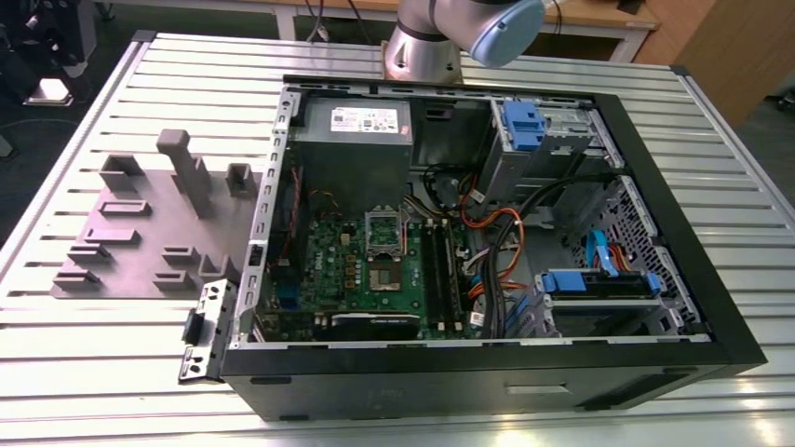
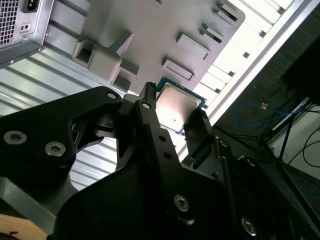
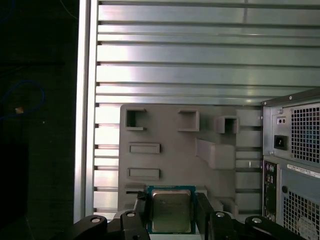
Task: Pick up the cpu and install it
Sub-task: 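Pick up the cpu and move it towards the insertion slot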
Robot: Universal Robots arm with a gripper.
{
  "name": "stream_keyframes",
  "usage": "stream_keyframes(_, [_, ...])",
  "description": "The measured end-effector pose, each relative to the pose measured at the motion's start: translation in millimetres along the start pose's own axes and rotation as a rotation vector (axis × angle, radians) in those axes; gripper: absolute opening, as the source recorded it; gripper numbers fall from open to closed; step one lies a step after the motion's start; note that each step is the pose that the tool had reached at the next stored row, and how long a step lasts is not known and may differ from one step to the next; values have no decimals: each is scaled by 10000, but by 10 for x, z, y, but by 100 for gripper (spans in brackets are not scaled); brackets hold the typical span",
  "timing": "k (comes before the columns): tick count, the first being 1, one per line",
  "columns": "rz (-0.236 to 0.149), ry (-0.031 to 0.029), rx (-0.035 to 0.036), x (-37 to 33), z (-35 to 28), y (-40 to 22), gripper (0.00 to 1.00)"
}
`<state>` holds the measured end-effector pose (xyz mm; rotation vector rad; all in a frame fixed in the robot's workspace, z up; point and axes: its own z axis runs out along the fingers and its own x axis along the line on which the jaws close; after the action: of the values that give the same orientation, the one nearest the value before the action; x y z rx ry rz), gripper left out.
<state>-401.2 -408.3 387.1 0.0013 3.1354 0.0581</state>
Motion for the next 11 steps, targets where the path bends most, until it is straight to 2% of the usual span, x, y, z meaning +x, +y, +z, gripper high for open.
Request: stream_keyframes(11, [1, 0, 0, -78, 1, 0, 47])
